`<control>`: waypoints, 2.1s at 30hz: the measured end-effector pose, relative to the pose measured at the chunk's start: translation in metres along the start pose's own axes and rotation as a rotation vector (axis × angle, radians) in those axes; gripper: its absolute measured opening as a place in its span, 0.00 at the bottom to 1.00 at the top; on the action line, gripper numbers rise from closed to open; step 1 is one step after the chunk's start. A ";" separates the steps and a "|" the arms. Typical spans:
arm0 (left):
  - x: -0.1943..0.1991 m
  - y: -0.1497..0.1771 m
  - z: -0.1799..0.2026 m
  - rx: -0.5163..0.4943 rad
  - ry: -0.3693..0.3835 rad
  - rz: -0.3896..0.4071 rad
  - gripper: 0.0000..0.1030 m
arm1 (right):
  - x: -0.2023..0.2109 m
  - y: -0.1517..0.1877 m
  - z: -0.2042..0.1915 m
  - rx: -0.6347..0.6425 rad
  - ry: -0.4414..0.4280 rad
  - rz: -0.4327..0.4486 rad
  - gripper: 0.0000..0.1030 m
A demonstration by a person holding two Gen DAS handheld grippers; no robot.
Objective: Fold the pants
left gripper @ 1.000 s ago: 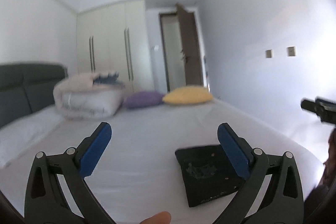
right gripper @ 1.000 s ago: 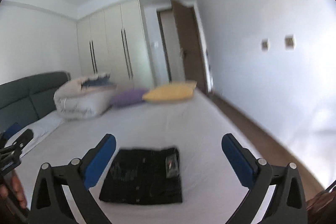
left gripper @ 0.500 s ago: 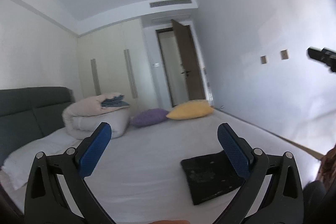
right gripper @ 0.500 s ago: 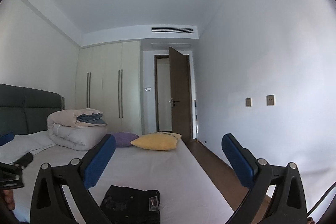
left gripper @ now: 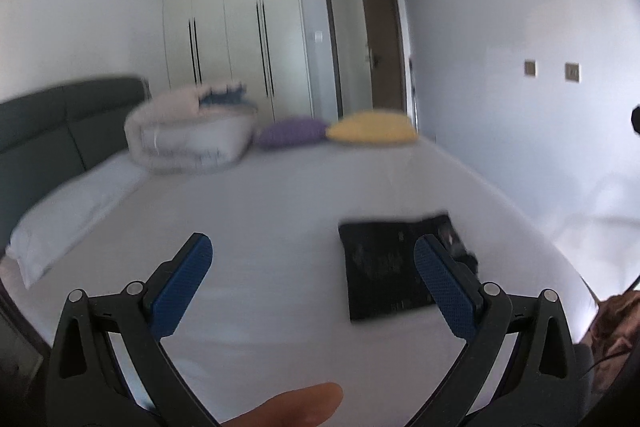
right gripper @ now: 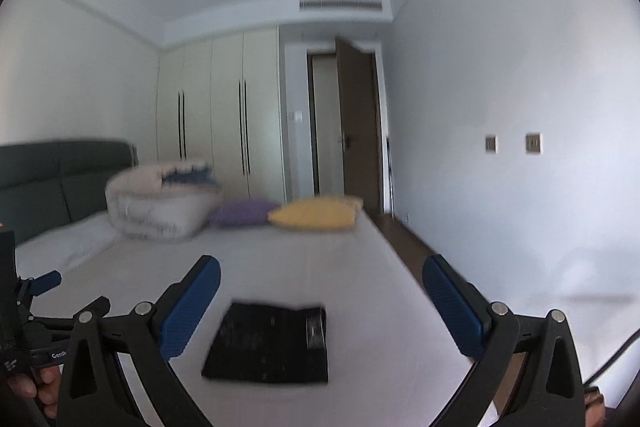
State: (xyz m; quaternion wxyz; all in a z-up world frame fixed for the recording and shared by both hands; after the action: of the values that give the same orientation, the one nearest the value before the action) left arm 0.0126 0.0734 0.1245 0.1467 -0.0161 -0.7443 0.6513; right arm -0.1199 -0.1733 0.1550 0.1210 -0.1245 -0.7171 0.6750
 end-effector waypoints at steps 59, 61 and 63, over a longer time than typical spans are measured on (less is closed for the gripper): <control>-0.111 0.147 0.007 0.088 0.038 -0.381 1.00 | -0.069 0.150 -0.048 -0.049 0.012 -0.572 1.00; -0.112 0.147 0.007 0.087 0.037 -0.381 1.00 | -0.069 0.151 -0.049 -0.050 0.012 -0.576 1.00; -0.112 0.147 0.007 0.088 0.039 -0.383 1.00 | -0.069 0.152 -0.049 -0.050 0.013 -0.578 1.00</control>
State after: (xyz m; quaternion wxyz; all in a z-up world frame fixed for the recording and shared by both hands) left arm 0.0932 0.0650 -0.0418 0.2826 0.1197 -0.7017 0.6430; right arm -0.0361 -0.1420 0.0061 0.3097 0.0777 -0.7384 0.5940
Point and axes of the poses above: each gripper's, at about its wrist camera, not at the fingertips, and x roughly against the way its jaws point, z to its right, y to its underside, the point moved 2 cm from there along -x, roughly the way its jaws point, and after that the axes turned 11 degrees about z, right-handed, at the moved point
